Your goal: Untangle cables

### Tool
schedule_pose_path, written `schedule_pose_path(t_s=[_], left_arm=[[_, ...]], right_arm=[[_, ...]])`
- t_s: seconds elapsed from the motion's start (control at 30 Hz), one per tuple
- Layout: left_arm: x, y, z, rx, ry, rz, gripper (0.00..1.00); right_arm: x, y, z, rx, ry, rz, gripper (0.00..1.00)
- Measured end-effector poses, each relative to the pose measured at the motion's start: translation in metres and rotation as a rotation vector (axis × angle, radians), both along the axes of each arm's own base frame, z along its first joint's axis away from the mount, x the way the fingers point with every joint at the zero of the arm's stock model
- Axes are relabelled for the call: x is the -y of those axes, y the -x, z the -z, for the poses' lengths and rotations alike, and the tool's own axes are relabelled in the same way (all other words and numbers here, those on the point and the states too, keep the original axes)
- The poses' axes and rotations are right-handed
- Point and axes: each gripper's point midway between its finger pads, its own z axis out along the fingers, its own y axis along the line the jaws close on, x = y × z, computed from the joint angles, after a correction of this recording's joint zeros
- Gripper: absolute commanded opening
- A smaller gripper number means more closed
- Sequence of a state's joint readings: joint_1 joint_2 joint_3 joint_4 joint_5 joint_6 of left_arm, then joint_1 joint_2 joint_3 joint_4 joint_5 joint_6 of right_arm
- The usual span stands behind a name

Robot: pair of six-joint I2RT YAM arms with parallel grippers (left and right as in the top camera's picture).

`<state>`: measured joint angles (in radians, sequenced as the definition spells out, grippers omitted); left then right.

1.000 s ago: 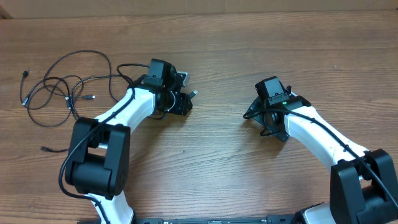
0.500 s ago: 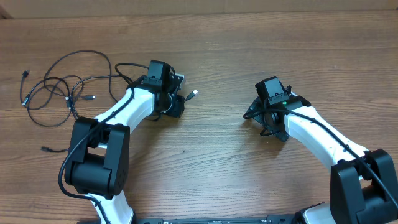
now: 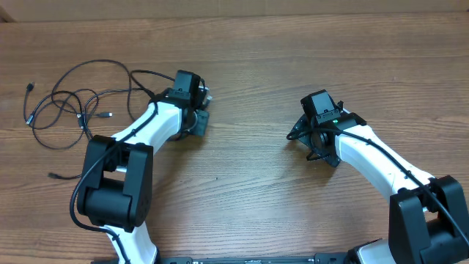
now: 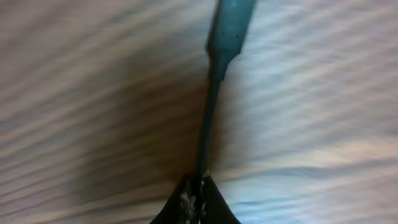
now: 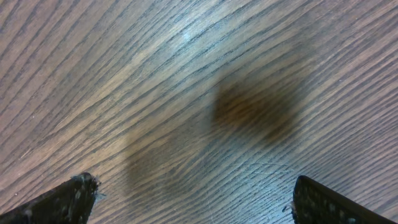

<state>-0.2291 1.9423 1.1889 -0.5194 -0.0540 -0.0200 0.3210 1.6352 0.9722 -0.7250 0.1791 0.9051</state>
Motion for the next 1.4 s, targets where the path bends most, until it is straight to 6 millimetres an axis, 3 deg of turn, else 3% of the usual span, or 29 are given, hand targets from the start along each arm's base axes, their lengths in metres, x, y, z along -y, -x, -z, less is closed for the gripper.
schedule_pose_path(t_s=[0.13, 0.4, 0.6, 0.67, 0.73, 0.97, 1.03, 1.1, 1.23, 1.3, 1.4], left_arm=[[-0.047, -0.005, 0.000, 0.009, -0.075, -0.162, 0.08], [-0.168, 0.002, -0.001, 0.009, -0.137, -0.495, 0.10], [-0.234, 0.013, -0.001, 0.035, -0.091, -0.686, 0.08], [-0.243, 0.014, -0.001, 0.045, -0.048, -0.715, 0.09], [-0.252, 0.015, -0.001, 0.051, -0.007, -0.739, 0.22], [-0.251, 0.015, -0.008, 0.040, 0.038, -0.746, 0.47], [-0.251, 0.011, -0.022, 0.059, 0.045, -0.745, 0.57], [-0.254, 0.000, -0.055, 0.137, 0.055, -0.743, 0.64], [-0.248, -0.013, -0.109, 0.263, 0.116, -0.724, 0.64], [-0.238, -0.016, -0.120, 0.278, 0.170, -0.700, 0.66], [-0.220, -0.016, -0.116, 0.242, 0.243, -0.662, 0.67]], right_arm=[[0.000, 0.000, 0.000, 0.000, 0.000, 0.001, 1.00], [0.000, 0.000, 0.000, 0.001, 0.000, 0.001, 1.00], [0.000, 0.000, 0.000, 0.001, 0.000, 0.000, 1.00], [0.000, 0.000, 0.000, 0.000, 0.000, 0.000, 1.00], [0.000, 0.000, 0.000, 0.000, 0.000, 0.000, 1.00], [0.000, 0.000, 0.000, 0.000, 0.000, 0.000, 1.00], [0.000, 0.000, 0.000, 0.000, 0.000, 0.000, 1.00], [0.000, 0.000, 0.000, 0.000, 0.000, 0.001, 1.00], [0.000, 0.000, 0.000, 0.000, 0.000, 0.001, 1.00], [0.000, 0.000, 0.000, 0.000, 0.000, 0.000, 1.00], [0.000, 0.000, 0.000, 0.000, 0.000, 0.000, 1.00]])
